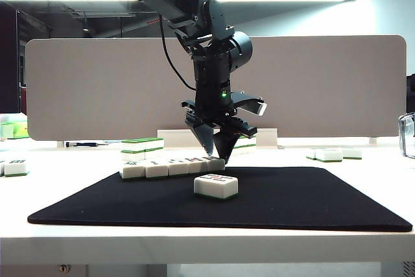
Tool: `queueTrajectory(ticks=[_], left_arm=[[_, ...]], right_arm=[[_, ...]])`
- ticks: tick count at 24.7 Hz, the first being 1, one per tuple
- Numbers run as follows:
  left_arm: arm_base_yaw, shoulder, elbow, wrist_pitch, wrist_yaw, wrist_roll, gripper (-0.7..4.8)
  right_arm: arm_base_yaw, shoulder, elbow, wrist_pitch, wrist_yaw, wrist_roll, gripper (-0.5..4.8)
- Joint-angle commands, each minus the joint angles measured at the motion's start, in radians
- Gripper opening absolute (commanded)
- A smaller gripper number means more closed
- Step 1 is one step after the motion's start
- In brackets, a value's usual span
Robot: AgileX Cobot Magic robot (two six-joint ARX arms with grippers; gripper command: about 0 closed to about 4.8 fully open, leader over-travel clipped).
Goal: Align six mahjong tiles in a row on the table.
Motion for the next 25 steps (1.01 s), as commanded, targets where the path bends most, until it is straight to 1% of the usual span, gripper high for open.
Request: queueTrajectory(ticks=[1, 7, 10, 15, 20, 25], left_arm=[[-0.001, -0.006, 0.003, -0.034, -0.007, -0.014, 2.12], [-0.002, -0.006, 0.003, -0.09, -0.006, -0.014, 2.12], [-0.013, -0.009, 0.005, -0.072, -0.006, -0.014, 2.12], [-0.025, -0.013, 0.006, -0.084, -0.007, -0.014, 2.12], [-0.026, -0.014, 0.006, -0.149, -0.008, -0.014, 2.1], [-0.025, -0.015, 0.006, -0.187, -0.044, -0.018, 2.09]], right_arm=[[0.001, -0.013, 0.003, 0.018, 0.002, -0.003, -0.01], [0.001, -0.013, 0.003, 0.018, 0.02, -0.003, -0.01], [0.001, -0.013, 0.002, 0.018, 0.02, -0.003, -0.01], [0.001, -0.013, 0.003, 0.018, 0.02, -0.003, -0.01], [0.001, -0.013, 0.003, 0.018, 0.02, -0.003, -0.01], [0.001, -0.013, 0.002, 0.021, 0.02, -0.003, -0.01]])
